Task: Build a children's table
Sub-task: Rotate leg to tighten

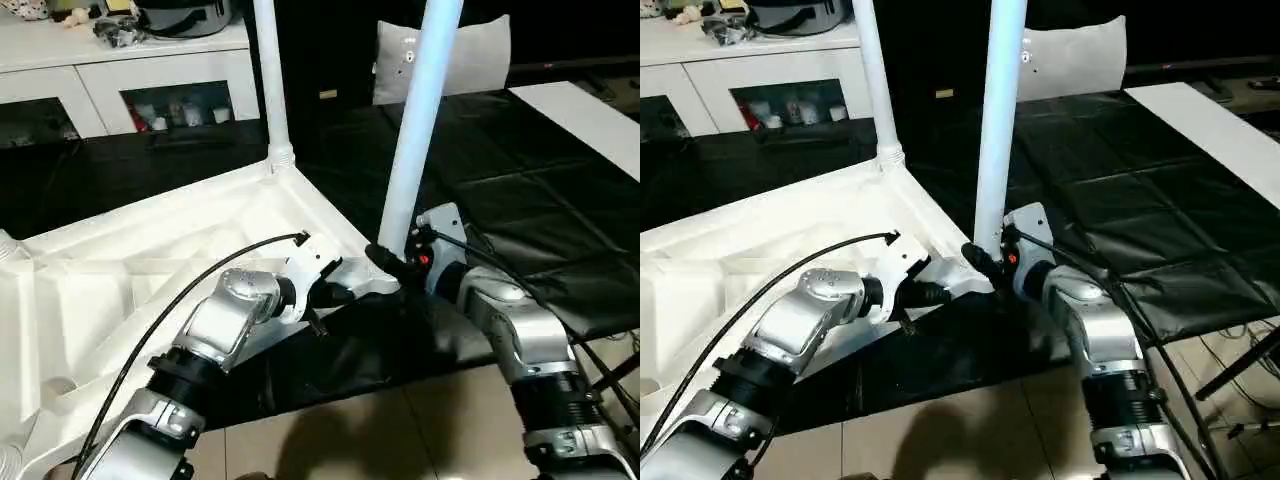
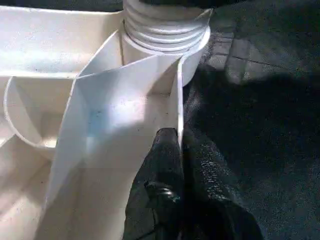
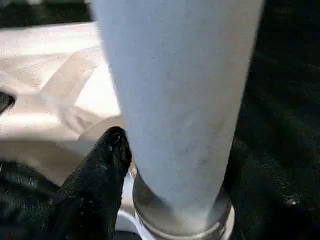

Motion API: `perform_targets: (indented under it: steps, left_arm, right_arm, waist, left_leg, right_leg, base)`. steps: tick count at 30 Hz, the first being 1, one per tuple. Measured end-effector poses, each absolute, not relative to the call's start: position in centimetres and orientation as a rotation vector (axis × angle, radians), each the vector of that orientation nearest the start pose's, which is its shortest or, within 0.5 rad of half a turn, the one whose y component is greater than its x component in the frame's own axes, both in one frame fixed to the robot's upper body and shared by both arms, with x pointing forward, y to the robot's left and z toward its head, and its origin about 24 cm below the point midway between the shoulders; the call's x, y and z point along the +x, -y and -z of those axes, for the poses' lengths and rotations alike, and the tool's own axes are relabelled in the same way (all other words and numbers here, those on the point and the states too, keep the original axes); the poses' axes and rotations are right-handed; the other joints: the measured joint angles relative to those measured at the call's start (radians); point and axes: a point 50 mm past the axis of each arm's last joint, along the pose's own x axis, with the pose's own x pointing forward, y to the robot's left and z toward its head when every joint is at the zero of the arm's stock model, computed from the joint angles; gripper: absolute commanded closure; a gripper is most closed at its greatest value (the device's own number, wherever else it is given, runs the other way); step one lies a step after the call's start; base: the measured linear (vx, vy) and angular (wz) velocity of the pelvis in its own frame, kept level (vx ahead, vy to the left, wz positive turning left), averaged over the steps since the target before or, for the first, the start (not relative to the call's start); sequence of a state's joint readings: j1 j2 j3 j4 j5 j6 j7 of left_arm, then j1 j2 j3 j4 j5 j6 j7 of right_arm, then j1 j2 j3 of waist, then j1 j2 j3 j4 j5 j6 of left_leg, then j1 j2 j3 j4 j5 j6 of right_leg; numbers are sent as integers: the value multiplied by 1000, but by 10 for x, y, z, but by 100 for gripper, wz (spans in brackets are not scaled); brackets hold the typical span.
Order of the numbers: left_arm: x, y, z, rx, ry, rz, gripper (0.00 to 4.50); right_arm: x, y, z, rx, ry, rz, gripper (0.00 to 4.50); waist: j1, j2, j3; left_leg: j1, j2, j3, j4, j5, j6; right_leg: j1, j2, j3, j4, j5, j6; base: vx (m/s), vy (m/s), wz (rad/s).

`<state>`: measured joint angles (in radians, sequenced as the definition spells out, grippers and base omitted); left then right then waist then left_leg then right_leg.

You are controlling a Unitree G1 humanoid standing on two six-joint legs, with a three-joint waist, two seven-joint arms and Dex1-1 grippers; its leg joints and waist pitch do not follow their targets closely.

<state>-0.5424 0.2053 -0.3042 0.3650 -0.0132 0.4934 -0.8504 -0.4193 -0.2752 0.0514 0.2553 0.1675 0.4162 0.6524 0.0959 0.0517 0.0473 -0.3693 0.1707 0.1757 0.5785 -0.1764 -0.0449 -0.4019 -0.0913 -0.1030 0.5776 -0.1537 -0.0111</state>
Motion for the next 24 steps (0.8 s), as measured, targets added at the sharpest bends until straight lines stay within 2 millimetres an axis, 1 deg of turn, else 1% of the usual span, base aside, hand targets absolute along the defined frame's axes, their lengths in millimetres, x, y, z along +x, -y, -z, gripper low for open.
perform_targets:
  steps: [2, 4, 7, 10, 13, 16, 17, 18, 19, 21, 22, 23, 24]
  left_arm:
    - [311, -84, -51, 250, -497, 1096, 450]
    - [309, -89, -51, 272, -492, 1140, 450]
    - [306, -101, -51, 319, -480, 1204, 450]
    - [304, -107, -51, 372, -470, 1254, 450]
    - [300, -108, -51, 421, -464, 1336, 450]
    - [297, -111, -50, 437, -474, 1381, 450]
    - [297, -111, -50, 442, -477, 1393, 450]
    - [296, -113, -51, 449, -482, 1409, 450]
    - [295, -115, -51, 456, -489, 1431, 450]
    - [294, -117, -51, 463, -498, 1457, 450]
    - [294, -118, -52, 467, -498, 1466, 450]
    - [293, -118, -52, 471, -497, 1475, 450]
    - [293, -118, -52, 473, -496, 1485, 450]
  right_arm:
    - [314, 152, -66, -67, -305, -751, 136]
    - [308, 160, -67, -92, -315, -825, 118]
    - [301, 169, -66, -119, -349, -915, 90]
    - [298, 174, -68, -136, -358, -970, 90]
    - [292, 179, -71, -180, -371, -1089, 90]
    - [289, 180, -73, -163, -373, -1160, 90]
    - [288, 180, -73, -153, -377, -1183, 105]
    - [287, 180, -73, -147, -387, -1202, 105]
    - [285, 180, -73, -130, -393, -1226, 123]
    - [284, 179, -73, -117, -395, -1253, 135]
    - [283, 179, -73, -113, -397, -1265, 149]
    - [283, 178, -73, -109, -399, -1280, 149]
    - [282, 177, -72, -108, -403, -1291, 161]
  waist:
    - [6, 0, 0]
    - [17, 0, 0]
    - [27, 0, 0]
    - [39, 0, 0]
    - [52, 0, 0]
    - [56, 0, 0]
    - [57, 0, 0]
    - [57, 0, 0]
    - [58, 0, 0]
    - [59, 0, 0]
    - [60, 0, 0]
    - [62, 0, 0]
    - [65, 0, 0]
  left_leg:
    - [0, 0, 0, -1, 0, 0]
    - [-1, 0, 0, -1, 0, 0]
    - [-1, 0, 0, 0, 0, 0]
    - [0, 0, 0, 1, 0, 0]
    - [1, 0, 0, 2, 0, 0]
    - [1, 0, 0, 3, 0, 0]
    - [1, 0, 0, 3, 0, 0]
    - [1, 0, 0, 3, 0, 0]
    - [1, 1, 0, 3, 0, 0]
    - [1, 1, 0, 4, 0, 0]
    - [1, 1, 0, 4, 0, 0]
    - [1, 1, 0, 4, 0, 0]
    - [1, 1, 0, 4, 0, 0]
  right_leg:
    - [0, 0, 0, 0, 0, -1]
    - [0, 0, 0, 0, 0, -1]
    - [0, 0, 0, 0, 0, -1]
    - [0, 0, 0, 0, 0, -1]
    - [3, 0, 1, 0, 0, -1]
    - [3, 0, 1, 1, 0, -1]
    - [3, 0, 1, 1, 0, -1]
    - [3, 0, 1, 1, 0, -1]
    - [3, 0, 1, 1, 0, -1]
    - [3, 0, 1, 1, 0, -1]
    - [3, 0, 1, 1, 0, -1]
    - [3, 0, 1, 1, 0, -1]
    - [3, 0, 1, 1, 0, -1]
  base:
    - [0, 0, 0]
    - [0, 0, 0]
    - [0, 0, 0]
    - [0, 0, 0]
    - [0, 0, 0]
    - [0, 0, 0]
    - [0, 0, 0]
    - [0, 0, 0]
    - [0, 0, 0]
    - [0, 0, 0]
    - [0, 0, 0]
    - [0, 0, 0]
    - [0, 0, 0]
